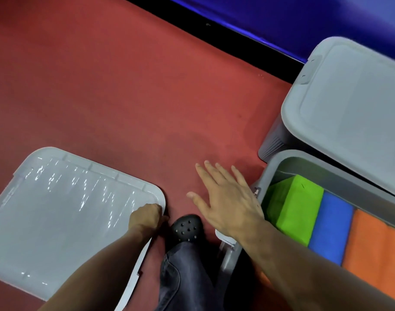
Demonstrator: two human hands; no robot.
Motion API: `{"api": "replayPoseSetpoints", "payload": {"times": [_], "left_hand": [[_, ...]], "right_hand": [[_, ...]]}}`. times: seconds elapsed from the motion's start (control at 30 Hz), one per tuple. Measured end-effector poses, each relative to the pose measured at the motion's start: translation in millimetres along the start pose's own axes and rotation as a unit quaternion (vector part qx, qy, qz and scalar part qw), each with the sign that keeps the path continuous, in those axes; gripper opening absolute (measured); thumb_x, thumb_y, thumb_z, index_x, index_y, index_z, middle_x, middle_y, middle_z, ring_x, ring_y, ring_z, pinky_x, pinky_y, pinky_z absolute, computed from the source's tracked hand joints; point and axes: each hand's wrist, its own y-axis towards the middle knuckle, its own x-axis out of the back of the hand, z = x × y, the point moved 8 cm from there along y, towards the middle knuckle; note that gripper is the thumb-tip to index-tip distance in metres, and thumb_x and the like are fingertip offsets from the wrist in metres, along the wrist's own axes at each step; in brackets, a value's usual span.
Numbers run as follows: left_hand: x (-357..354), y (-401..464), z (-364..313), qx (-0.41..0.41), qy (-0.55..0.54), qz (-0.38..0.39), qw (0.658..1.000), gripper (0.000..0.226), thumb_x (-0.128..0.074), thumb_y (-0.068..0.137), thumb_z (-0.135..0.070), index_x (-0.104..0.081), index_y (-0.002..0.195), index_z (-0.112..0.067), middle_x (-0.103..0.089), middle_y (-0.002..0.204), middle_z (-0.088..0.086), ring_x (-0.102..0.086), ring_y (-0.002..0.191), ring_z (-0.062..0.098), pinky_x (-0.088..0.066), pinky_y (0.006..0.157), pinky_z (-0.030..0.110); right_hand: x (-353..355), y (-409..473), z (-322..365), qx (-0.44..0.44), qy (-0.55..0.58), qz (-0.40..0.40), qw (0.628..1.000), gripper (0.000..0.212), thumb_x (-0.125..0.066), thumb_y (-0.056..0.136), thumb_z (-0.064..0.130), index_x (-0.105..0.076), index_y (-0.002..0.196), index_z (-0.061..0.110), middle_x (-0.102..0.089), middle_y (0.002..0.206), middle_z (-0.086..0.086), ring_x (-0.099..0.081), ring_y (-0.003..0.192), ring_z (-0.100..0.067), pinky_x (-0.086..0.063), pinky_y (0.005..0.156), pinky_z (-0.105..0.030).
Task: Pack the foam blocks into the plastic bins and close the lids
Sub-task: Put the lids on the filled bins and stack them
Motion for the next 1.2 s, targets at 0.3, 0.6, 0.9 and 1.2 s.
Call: {"api": "replayPoseSetpoints", "payload": {"times": [0.3, 0.6, 0.9, 1.2], "left_hand": [[135, -56, 11, -0.097, -0.075, -0.085, 0.989, 0.046, -0.056, 0.097, -0.052, -0.045, 0.063, -0.024, -0.056, 0.068, -0.009, -0.054, 0.067, 0.018, -0.037, 0.062, 0.029], [339, -169, 21, -0.111, -0.097, -0.241, 0.959, 0.041, -0.065, 0.093, -0.047, -0.054, 0.064, -0.02, -0.056, 0.058, -0.005, -0.052, 0.058, 0.011, -0.035, 0.056, 0.031], [449, -292, -51, -0.211, -0.119, -0.39, 0.888, 0.041, -0.067, 0.093, -0.037, -0.045, 0.065, -0.018, -0.051, 0.069, -0.002, -0.049, 0.066, 0.025, -0.033, 0.06, 0.037], [512, -444, -204, -0.385, -0.129, -0.439, 0.802, 0.029, -0.055, 0.1, -0.044, -0.05, 0.081, -0.023, -0.054, 0.086, -0.006, -0.053, 0.073, 0.013, -0.042, 0.064, 0.033]], "right_hand": [[47, -32, 9, -0.013, 0.024, -0.06, 0.998, 0.072, -0.017, 0.099, 0.069, -0.002, 0.162, 0.036, -0.007, 0.17, 0.011, -0.007, 0.156, -0.01, 0.002, 0.127, -0.041], [172, -86, 43, -0.028, 0.032, -0.175, 0.984, 0.071, -0.022, 0.1, 0.067, -0.004, 0.161, 0.037, -0.008, 0.17, 0.011, -0.013, 0.156, -0.014, -0.004, 0.127, -0.042], [269, -179, 31, -0.064, 0.015, -0.257, 0.964, 0.071, -0.024, 0.1, 0.068, -0.004, 0.162, 0.038, -0.009, 0.17, 0.007, -0.016, 0.156, -0.017, -0.008, 0.127, -0.043], [345, -297, -16, -0.136, 0.05, -0.335, 0.931, 0.074, -0.03, 0.098, 0.07, -0.007, 0.161, 0.038, -0.011, 0.17, 0.007, -0.018, 0.155, -0.016, -0.013, 0.127, -0.042]]}}
